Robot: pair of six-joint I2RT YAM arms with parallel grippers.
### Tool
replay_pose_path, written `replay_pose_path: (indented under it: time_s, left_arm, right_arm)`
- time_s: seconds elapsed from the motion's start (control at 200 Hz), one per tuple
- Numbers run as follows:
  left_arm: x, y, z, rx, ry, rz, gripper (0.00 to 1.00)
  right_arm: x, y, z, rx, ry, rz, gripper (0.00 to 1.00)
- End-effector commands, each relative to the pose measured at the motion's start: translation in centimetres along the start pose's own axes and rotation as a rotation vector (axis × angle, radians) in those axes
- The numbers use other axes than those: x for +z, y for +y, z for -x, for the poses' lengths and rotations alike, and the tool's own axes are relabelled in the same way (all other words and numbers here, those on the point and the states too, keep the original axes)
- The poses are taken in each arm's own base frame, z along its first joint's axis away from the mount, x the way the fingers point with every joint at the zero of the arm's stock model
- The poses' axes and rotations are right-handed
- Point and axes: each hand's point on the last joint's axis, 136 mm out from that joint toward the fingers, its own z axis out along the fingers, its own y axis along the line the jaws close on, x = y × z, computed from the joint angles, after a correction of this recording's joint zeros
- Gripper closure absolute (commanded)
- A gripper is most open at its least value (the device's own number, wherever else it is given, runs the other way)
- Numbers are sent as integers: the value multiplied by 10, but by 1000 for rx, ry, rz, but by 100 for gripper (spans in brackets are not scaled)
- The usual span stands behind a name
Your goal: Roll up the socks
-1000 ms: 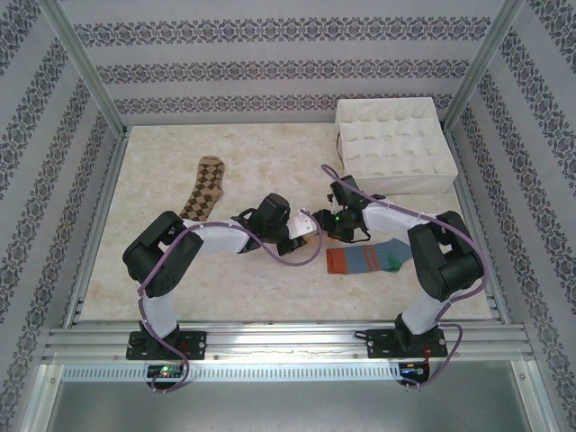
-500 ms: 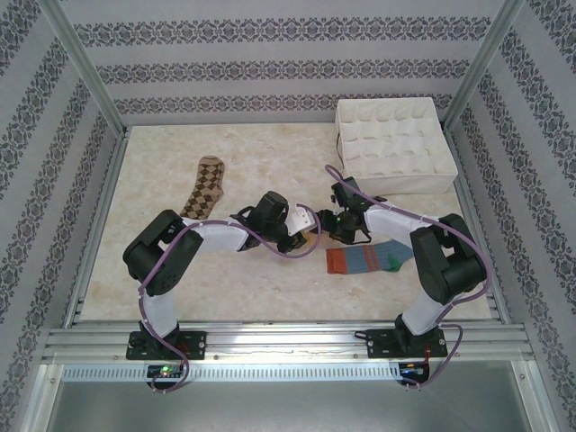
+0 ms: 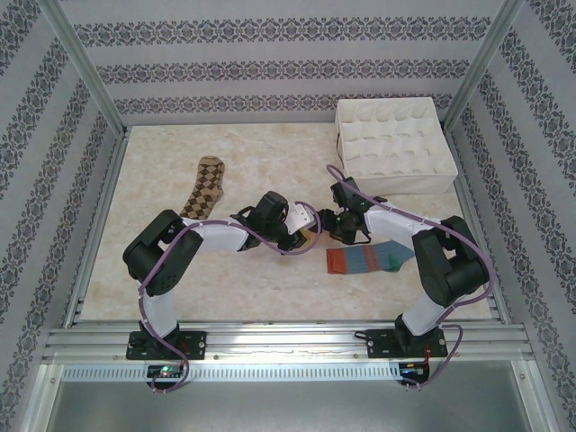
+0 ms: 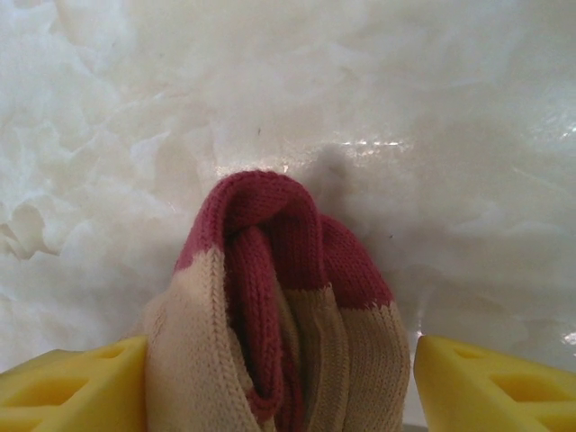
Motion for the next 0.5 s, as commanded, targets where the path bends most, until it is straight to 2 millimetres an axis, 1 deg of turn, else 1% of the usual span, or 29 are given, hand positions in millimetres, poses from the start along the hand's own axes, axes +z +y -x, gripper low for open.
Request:
replay_pose_path:
  time_s: [0.0, 0.1, 0.2, 0.38, 0.495]
  left_arm:
    - [-3, 17, -47, -125, 143, 82, 100]
    - [-3, 17, -47, -137, 134, 81, 100]
    - [-2, 16, -47, -141, 126, 75, 100]
    - [1, 11, -44, -154, 110, 36, 100]
    - [2, 9, -40, -223, 75, -19, 100]
  right_arm:
    - [1, -23, -17, 66, 29, -92, 26]
    - [0, -24, -19, 86, 17, -93, 25]
    - [5, -21, -20, 100, 22, -72, 25]
    - [15, -7, -15, 126, 30, -13, 25]
    - [21, 1, -12, 138, 45, 20, 26]
